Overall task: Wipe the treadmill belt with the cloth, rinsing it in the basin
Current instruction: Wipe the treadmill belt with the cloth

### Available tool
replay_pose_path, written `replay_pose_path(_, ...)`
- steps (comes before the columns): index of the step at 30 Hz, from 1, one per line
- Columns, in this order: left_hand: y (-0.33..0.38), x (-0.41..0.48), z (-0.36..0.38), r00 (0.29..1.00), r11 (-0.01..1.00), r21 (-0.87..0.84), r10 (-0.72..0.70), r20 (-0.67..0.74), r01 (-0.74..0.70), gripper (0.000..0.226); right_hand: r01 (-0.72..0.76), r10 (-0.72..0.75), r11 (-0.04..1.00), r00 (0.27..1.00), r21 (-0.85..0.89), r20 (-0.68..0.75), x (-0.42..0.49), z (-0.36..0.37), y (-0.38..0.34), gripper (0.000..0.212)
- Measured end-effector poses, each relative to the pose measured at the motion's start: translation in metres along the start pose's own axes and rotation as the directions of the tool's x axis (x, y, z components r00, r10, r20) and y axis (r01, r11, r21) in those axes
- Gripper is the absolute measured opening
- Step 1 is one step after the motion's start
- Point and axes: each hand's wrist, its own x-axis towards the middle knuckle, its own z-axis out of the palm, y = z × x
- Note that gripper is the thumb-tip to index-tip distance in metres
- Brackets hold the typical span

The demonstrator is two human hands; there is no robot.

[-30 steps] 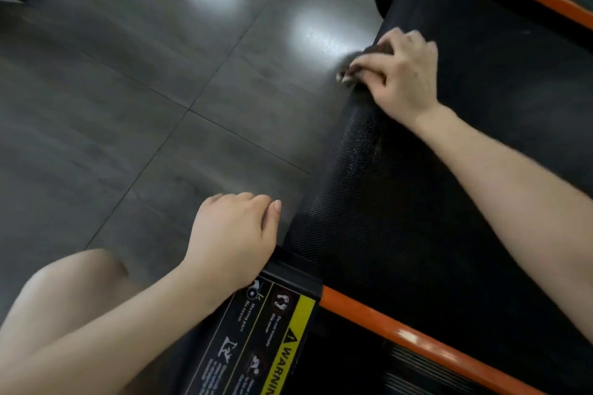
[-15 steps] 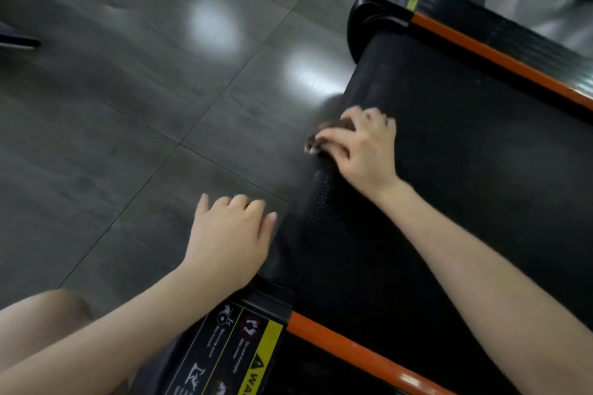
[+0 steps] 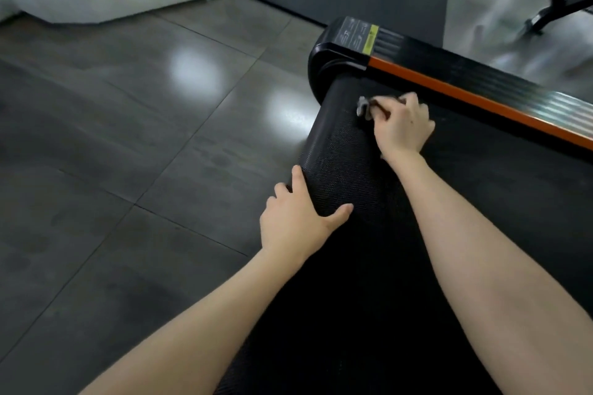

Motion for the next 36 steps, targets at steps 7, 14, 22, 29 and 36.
replay_pose_path(7, 0.001, -0.002, 0.002, 0.999, 1.0, -0.003, 0.002, -0.048, -0.002, 0.104, 0.521, -0.519, 0.843, 0.853, 0.134, -0.049, -0.053, -0.011, -0.02, 0.023)
replay_pose_path(14, 0.0, 0.001, 0.001, 0.998, 1.0, -0.002, 0.012, -0.065, -0.012, 0.107, 0.526, -0.529, 0.848, 0.847, 0.069, 0.048, 0.023, 0.021, -0.049, 0.019)
replay_pose_path(22, -0.003, 0.003, 0.0, 0.999, 1.0, -0.02, 0.018, -0.034, -0.018, 0.107, 0.218, -0.216, 0.974, 0.976, -0.066, 0.037, 0.079, 0.022, 0.034, 0.027)
replay_pose_path(29, 0.002, 0.004, 0.0, 1.0, 1.0, 0.013, -0.01, -0.007, 0.01, 0.107, 0.03, -0.025, 0.995, 0.998, -0.092, 0.064, 0.035, -0.014, 0.079, 0.025)
replay_pose_path(36, 0.001, 0.009, -0.005, 0.998, 0.999, -0.034, -0.032, 0.063, 0.034, 0.083, 0.323, -0.324, 0.946, 0.943, 0.017, 0.071, -0.109, -0.071, 0.05, 0.018)
